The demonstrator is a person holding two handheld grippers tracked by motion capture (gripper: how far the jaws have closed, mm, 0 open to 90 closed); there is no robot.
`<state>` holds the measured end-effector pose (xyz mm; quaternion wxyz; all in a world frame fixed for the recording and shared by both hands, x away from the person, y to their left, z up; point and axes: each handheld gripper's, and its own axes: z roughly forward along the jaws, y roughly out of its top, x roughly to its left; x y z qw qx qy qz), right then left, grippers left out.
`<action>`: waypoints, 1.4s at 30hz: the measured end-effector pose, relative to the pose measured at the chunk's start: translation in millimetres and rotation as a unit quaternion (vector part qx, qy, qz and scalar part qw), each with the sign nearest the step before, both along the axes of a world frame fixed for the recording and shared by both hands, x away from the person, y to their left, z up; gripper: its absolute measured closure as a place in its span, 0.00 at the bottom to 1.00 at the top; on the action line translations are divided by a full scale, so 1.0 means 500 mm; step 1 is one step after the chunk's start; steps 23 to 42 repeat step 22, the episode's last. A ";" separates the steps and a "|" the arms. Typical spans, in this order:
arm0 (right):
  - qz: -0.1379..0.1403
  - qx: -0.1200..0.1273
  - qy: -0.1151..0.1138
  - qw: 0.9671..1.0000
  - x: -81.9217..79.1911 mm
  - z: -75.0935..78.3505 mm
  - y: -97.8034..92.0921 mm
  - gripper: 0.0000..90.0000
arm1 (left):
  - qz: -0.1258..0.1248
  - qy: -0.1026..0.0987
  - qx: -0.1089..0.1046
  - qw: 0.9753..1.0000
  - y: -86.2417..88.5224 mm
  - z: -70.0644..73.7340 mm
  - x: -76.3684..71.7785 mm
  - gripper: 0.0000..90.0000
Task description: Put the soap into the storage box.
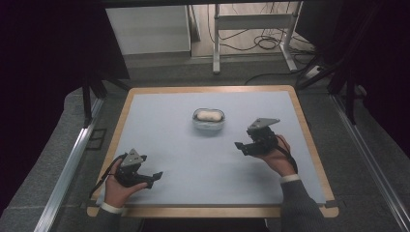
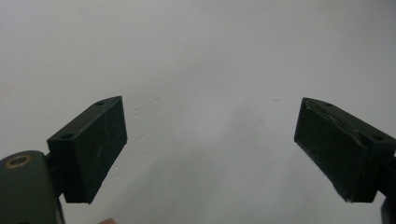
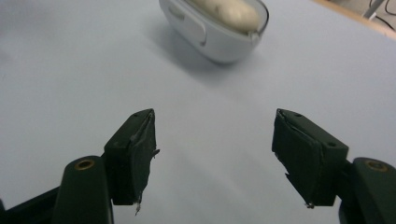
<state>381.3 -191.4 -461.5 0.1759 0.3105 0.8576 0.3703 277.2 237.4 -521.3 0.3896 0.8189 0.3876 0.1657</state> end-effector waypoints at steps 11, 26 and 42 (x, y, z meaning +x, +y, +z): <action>-0.034 0.006 0.019 0.999 -0.049 -0.060 -0.067 0.32 | -0.001 0.000 0.003 1.000 -0.003 0.000 0.002 0.11; -0.053 -0.002 -0.003 0.999 -0.053 -0.071 -0.080 0.29 | -0.002 0.001 0.004 1.000 -0.004 -0.003 0.004 0.11; -0.053 -0.002 -0.003 0.999 -0.053 -0.071 -0.080 0.29 | -0.002 0.001 0.004 1.000 -0.004 -0.003 0.004 0.11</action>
